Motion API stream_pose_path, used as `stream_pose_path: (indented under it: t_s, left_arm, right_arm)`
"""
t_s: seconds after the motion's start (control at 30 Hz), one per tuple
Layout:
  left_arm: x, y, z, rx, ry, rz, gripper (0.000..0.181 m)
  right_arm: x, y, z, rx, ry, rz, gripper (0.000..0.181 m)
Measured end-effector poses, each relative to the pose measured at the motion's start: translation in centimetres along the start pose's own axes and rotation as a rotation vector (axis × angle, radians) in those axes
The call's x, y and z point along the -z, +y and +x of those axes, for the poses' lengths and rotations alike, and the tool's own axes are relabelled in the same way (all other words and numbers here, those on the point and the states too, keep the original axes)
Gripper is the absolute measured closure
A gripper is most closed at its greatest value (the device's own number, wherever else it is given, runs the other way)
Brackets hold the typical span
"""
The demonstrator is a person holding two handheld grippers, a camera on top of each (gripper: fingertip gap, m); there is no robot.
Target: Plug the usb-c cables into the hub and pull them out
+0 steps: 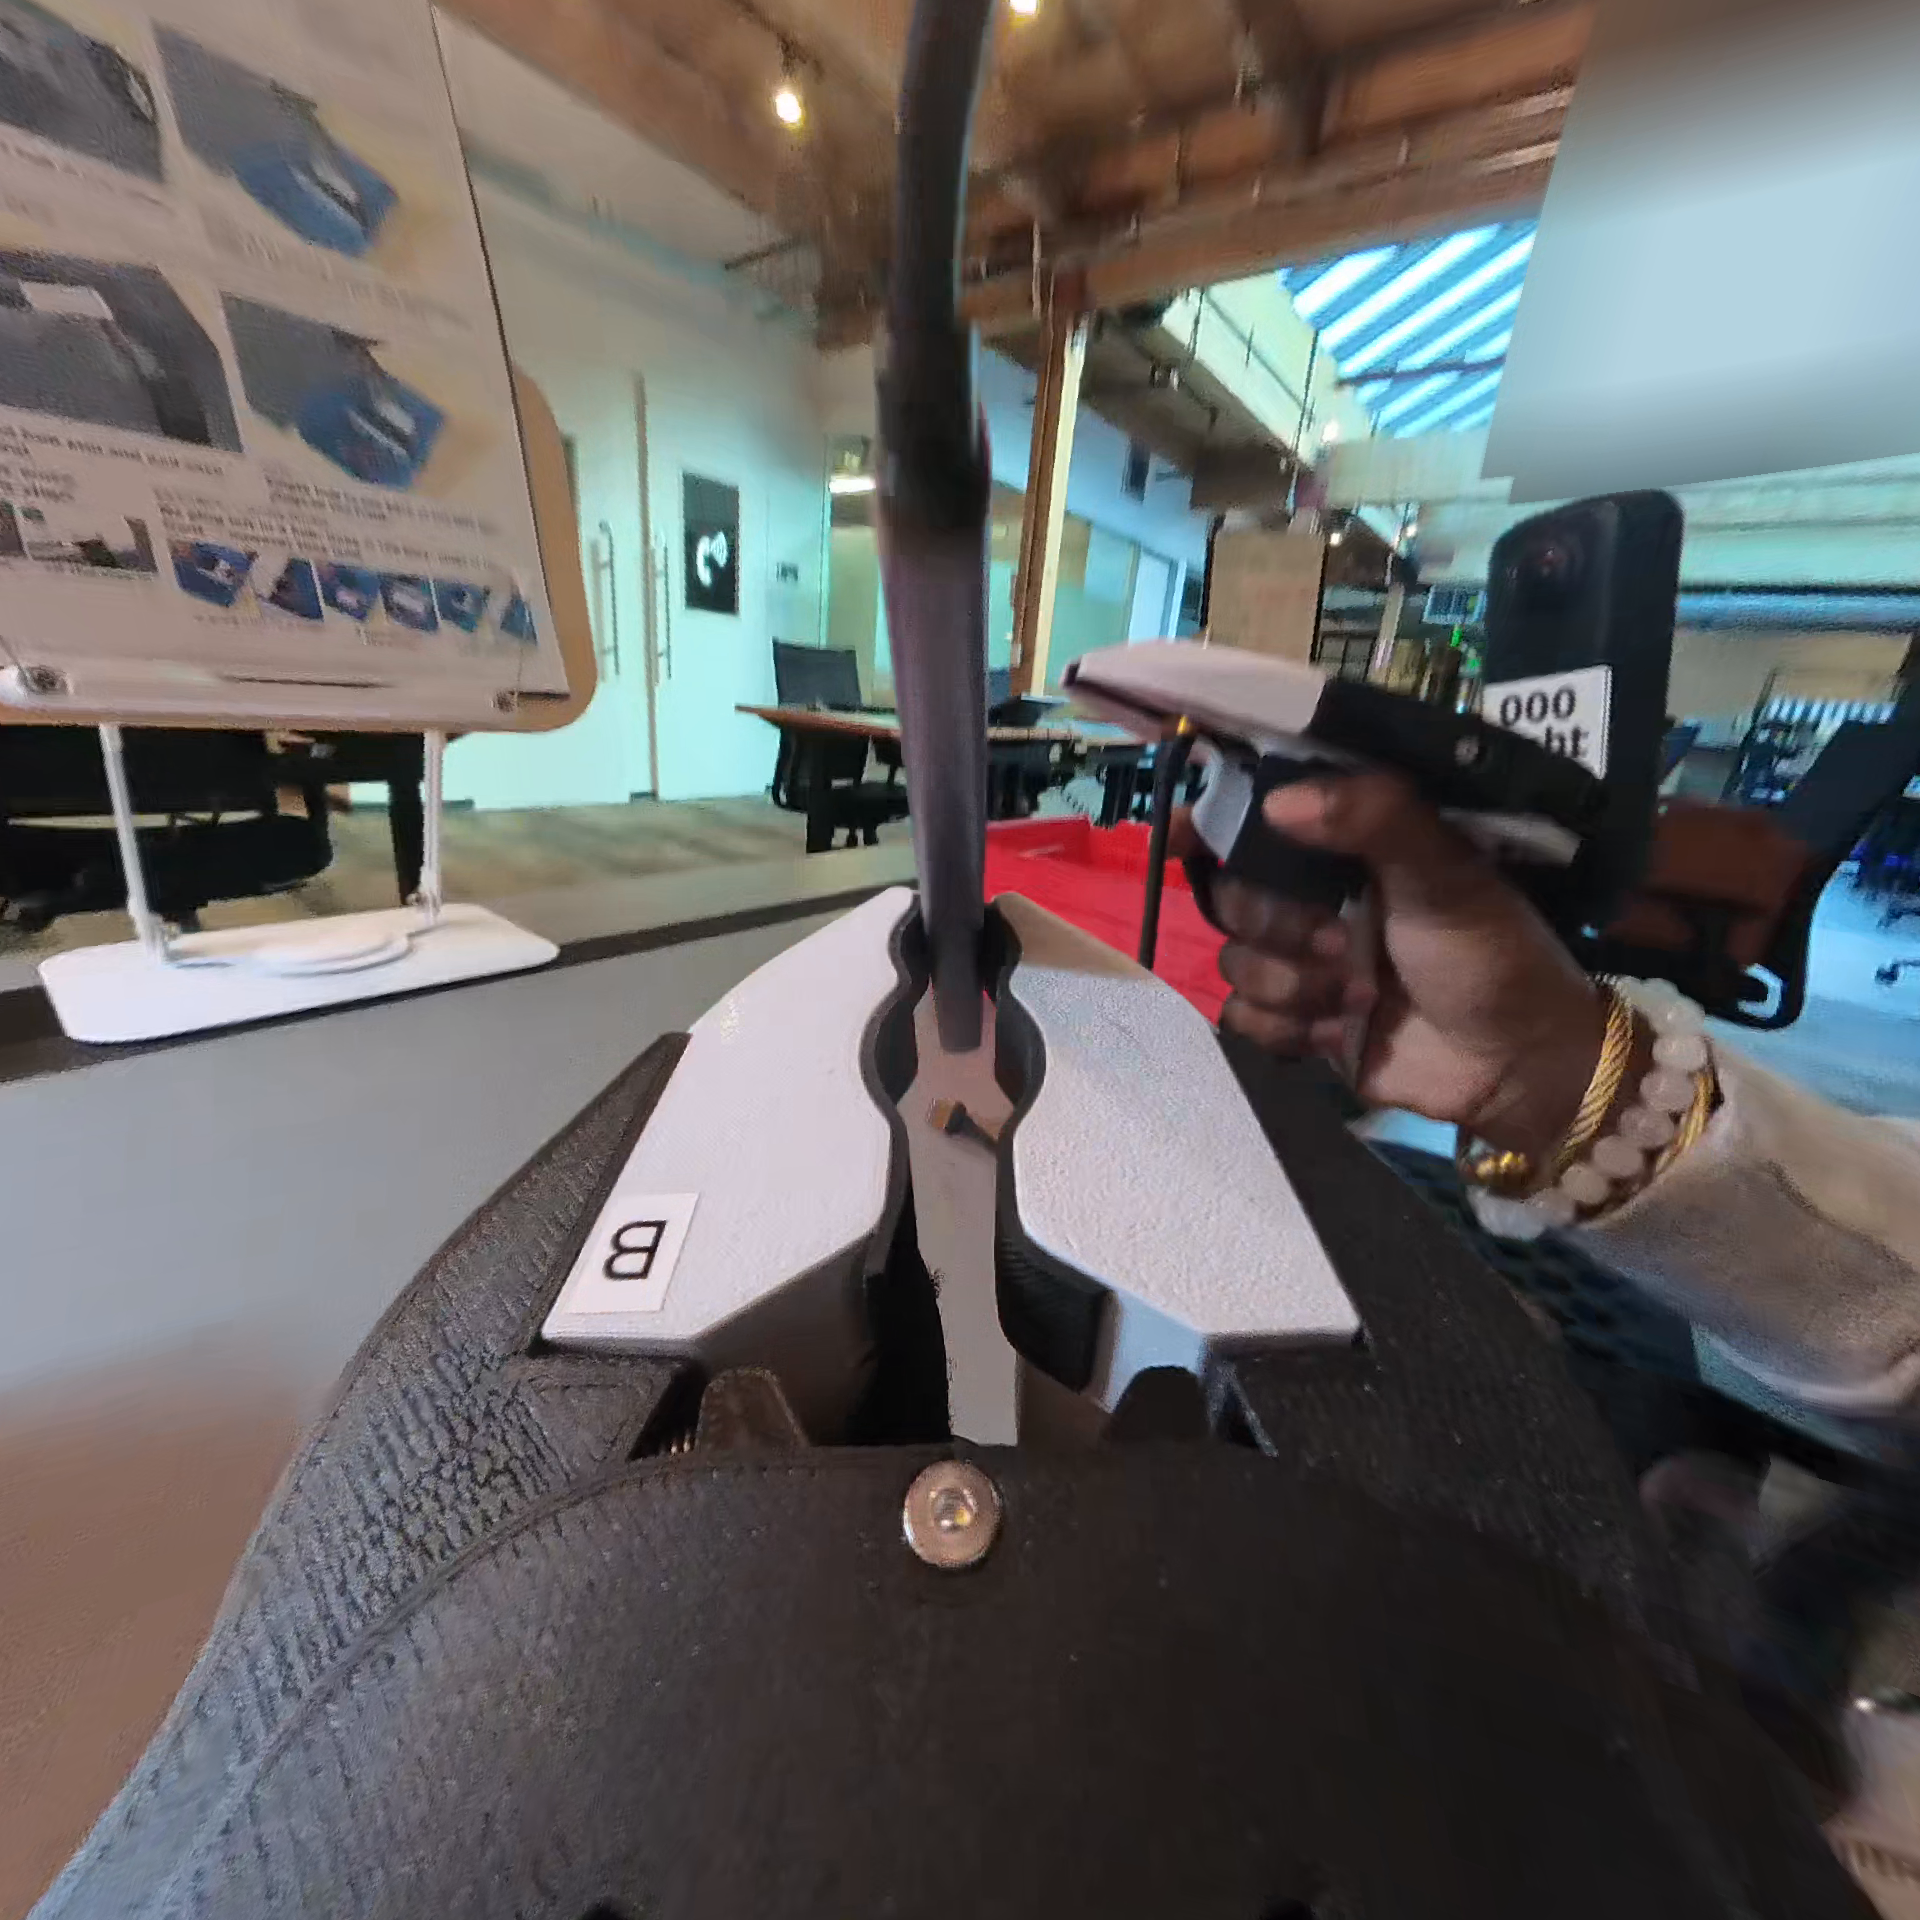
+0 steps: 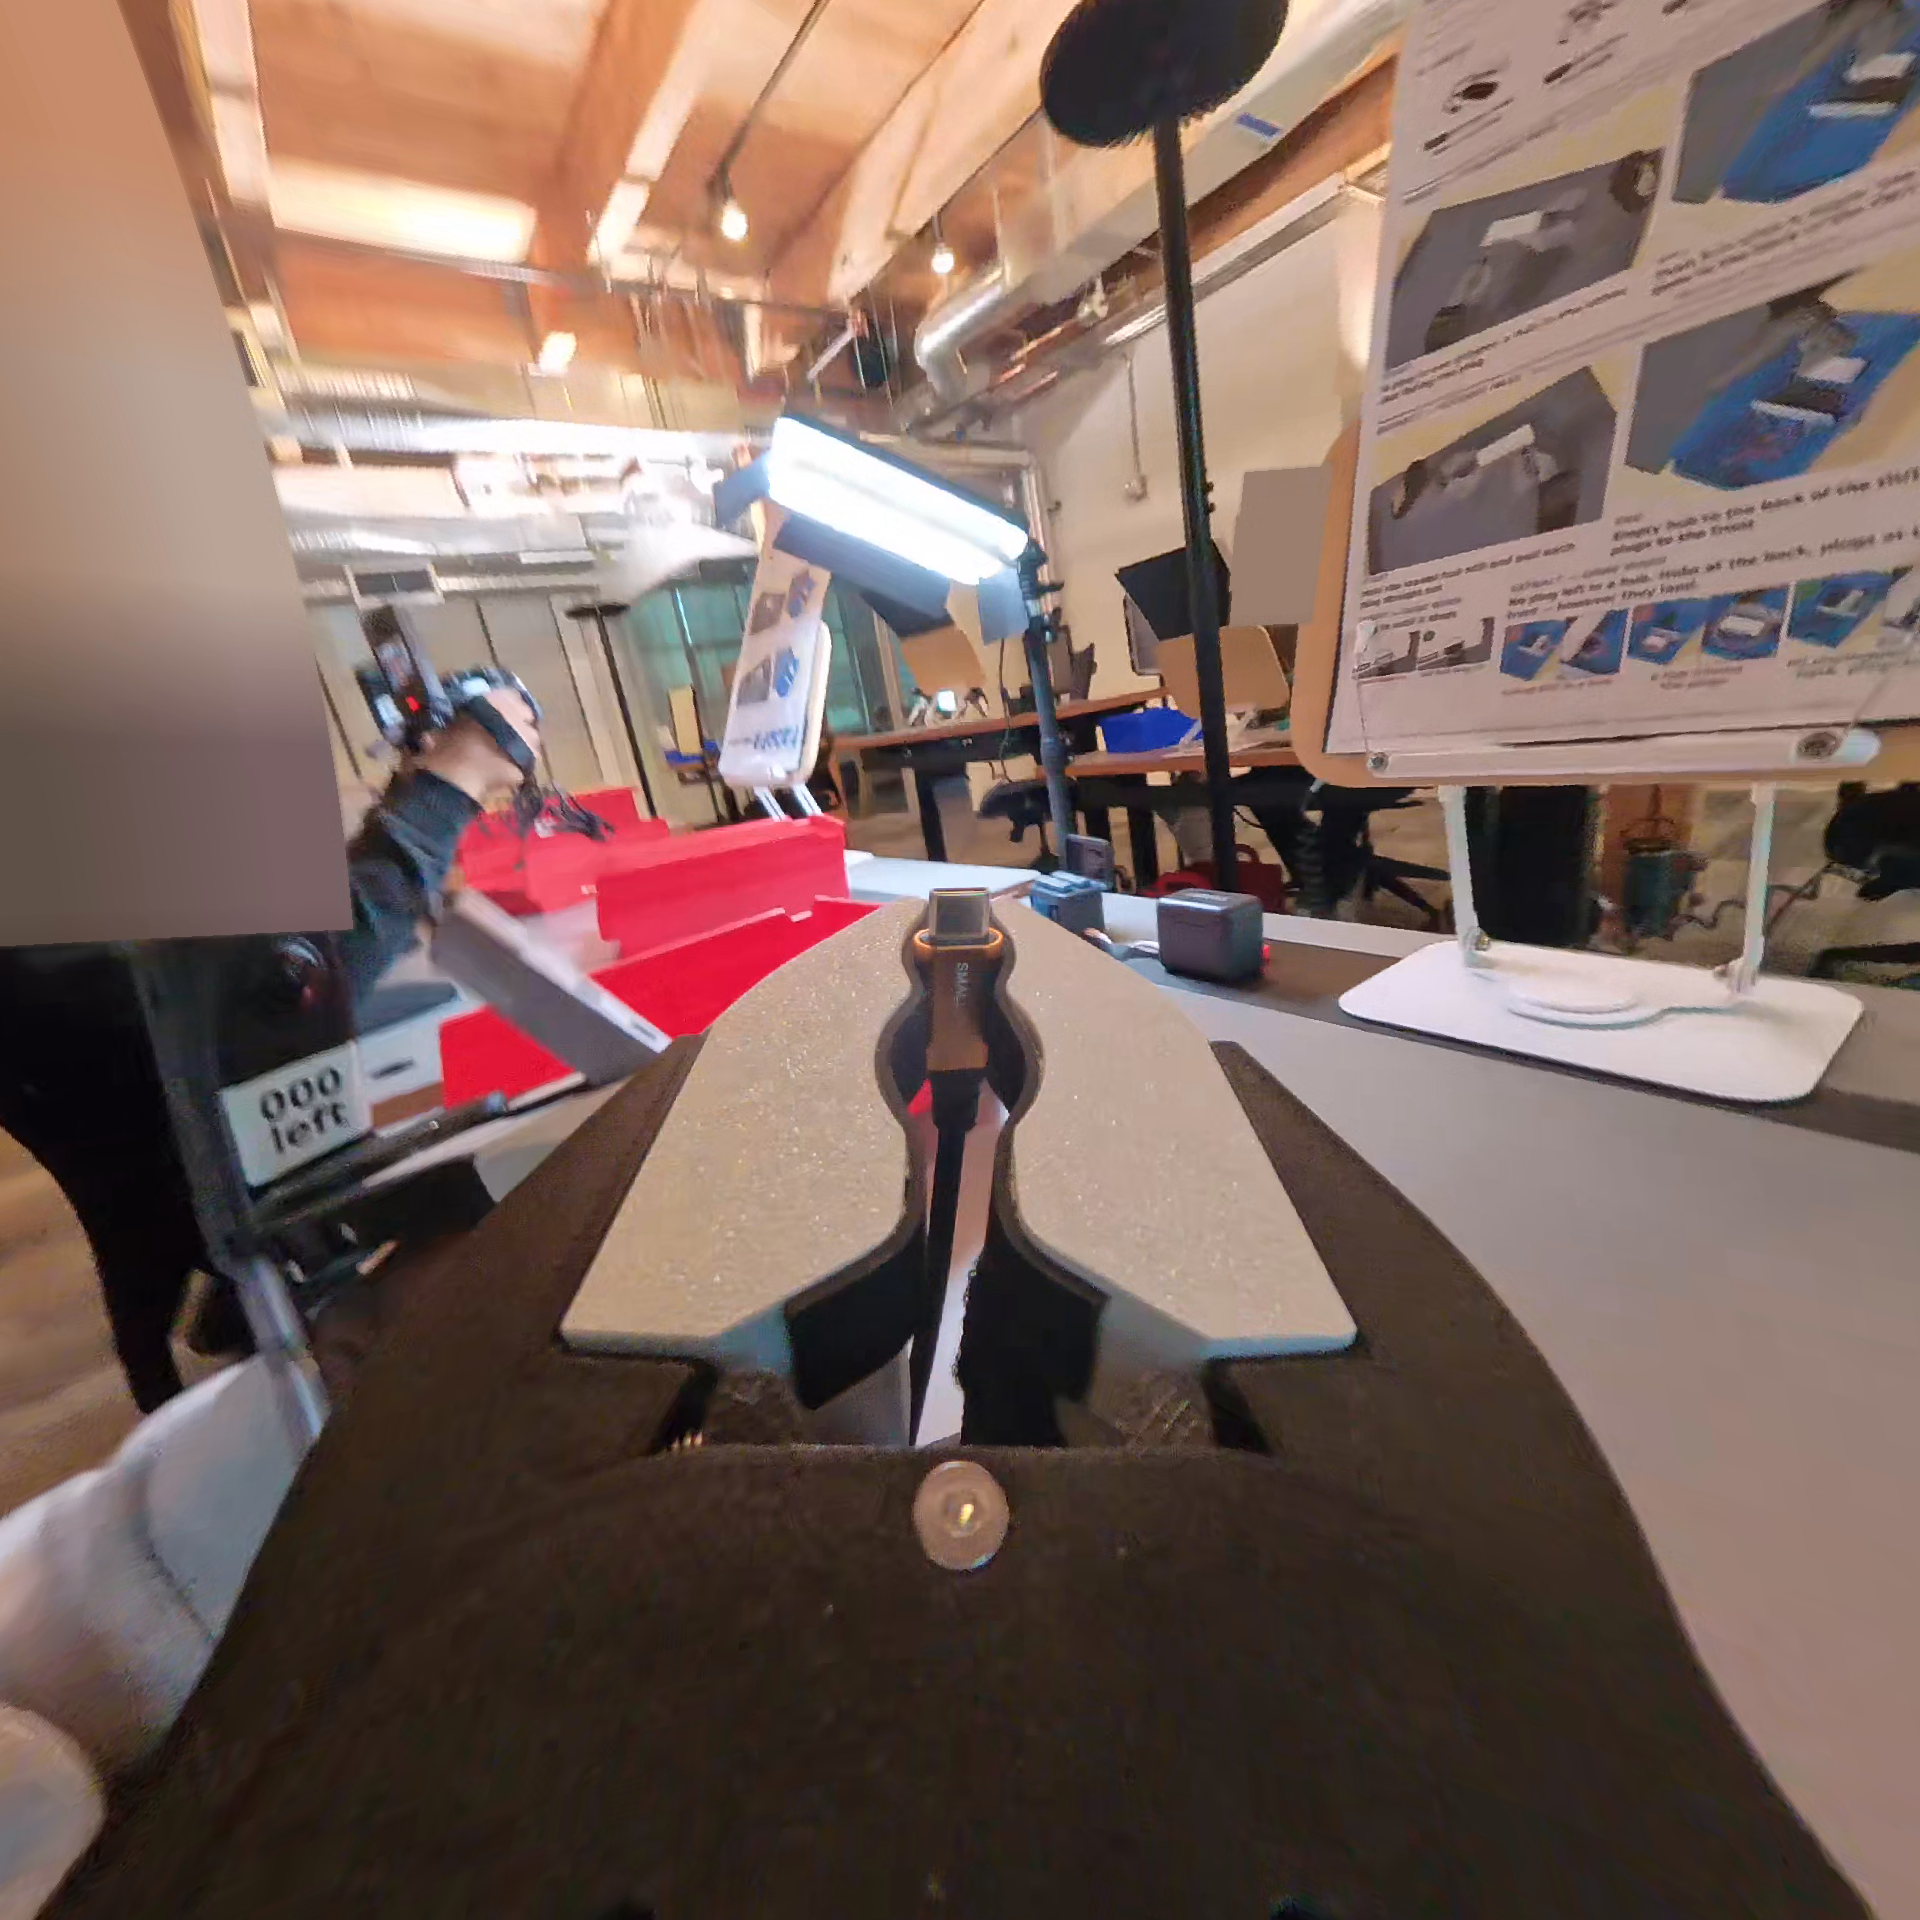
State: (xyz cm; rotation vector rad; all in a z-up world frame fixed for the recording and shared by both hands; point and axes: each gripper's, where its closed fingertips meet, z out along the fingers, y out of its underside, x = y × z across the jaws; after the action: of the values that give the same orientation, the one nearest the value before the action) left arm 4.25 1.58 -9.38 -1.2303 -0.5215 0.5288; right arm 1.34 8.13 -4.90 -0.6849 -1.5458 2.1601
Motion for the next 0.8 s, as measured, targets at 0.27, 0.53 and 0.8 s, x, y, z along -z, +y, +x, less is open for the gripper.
stream_pose_path:
  t_s: [0.27,0.53,0.8]
  left_arm:
    - [-0.1,1.1,-1.3,0.162,-0.010,-0.048,0.171]
    - [-0.3,2.2,-1.2,0.187,0.002,-0.107,0.171]
    - [-0.1,1.6,-1.0,0.163,0.007,-0.071,0.171]
  right_arm:
    - [2.3,-8.8,2.1,0.072,0.021,0.156,0.175]
    - [5.9,-22.2,3.4,0.362,0.134,0.284,0.175]
    - [12.1,-21.4,13.5,0.558,0.532,-0.071,0.175]
